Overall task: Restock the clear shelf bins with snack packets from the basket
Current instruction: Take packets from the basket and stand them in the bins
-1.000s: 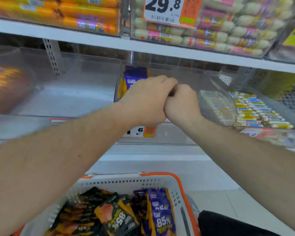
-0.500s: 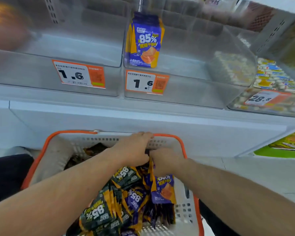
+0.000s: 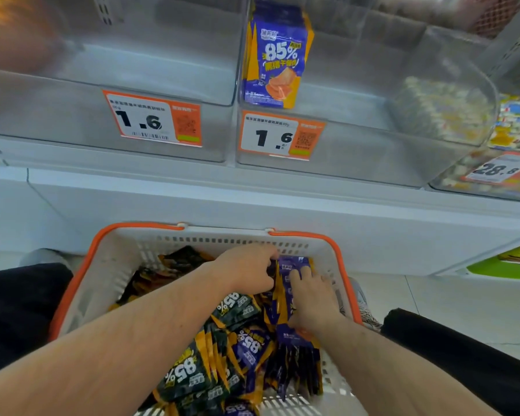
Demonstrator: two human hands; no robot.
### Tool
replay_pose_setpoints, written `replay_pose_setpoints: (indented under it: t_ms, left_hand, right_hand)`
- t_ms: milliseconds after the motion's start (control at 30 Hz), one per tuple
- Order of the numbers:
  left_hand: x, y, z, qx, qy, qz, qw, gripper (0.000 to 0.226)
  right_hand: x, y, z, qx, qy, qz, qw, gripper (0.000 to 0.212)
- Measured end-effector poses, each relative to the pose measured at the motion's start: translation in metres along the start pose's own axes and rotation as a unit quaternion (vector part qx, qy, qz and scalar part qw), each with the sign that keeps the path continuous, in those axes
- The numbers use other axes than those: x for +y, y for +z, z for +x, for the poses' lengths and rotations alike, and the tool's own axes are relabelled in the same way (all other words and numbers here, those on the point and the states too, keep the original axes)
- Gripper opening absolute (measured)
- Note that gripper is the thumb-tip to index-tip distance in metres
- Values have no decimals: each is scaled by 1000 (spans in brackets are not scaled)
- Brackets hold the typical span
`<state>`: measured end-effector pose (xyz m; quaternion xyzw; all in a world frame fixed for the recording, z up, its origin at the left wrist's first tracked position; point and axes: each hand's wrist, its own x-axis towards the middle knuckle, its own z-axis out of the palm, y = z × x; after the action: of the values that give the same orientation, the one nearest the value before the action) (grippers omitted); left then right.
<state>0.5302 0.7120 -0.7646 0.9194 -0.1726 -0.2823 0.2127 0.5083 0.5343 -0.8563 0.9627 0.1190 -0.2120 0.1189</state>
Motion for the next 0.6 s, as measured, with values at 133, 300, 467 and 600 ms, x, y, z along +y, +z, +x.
replay_pose_setpoints:
  t_ms: [133, 300, 467, 600]
  left_hand:
    - [-2, -3, -5, -3, 6, 0, 1000, 52]
    - [9, -11, -15, -45, 25, -37, 998, 64]
    - [19, -27, -25, 39, 74, -237, 968, 21]
    - [27, -43, -35, 75, 100, -439, 890, 24]
  right_hand:
    - [7, -32, -5, -31, -57, 0, 998, 22]
    - [27, -129, -14, -78, -135, 146, 977, 38]
    - [61, -205, -44, -96, -85, 452, 883, 14]
    - [81, -204, -51, -118, -36, 615, 779, 23]
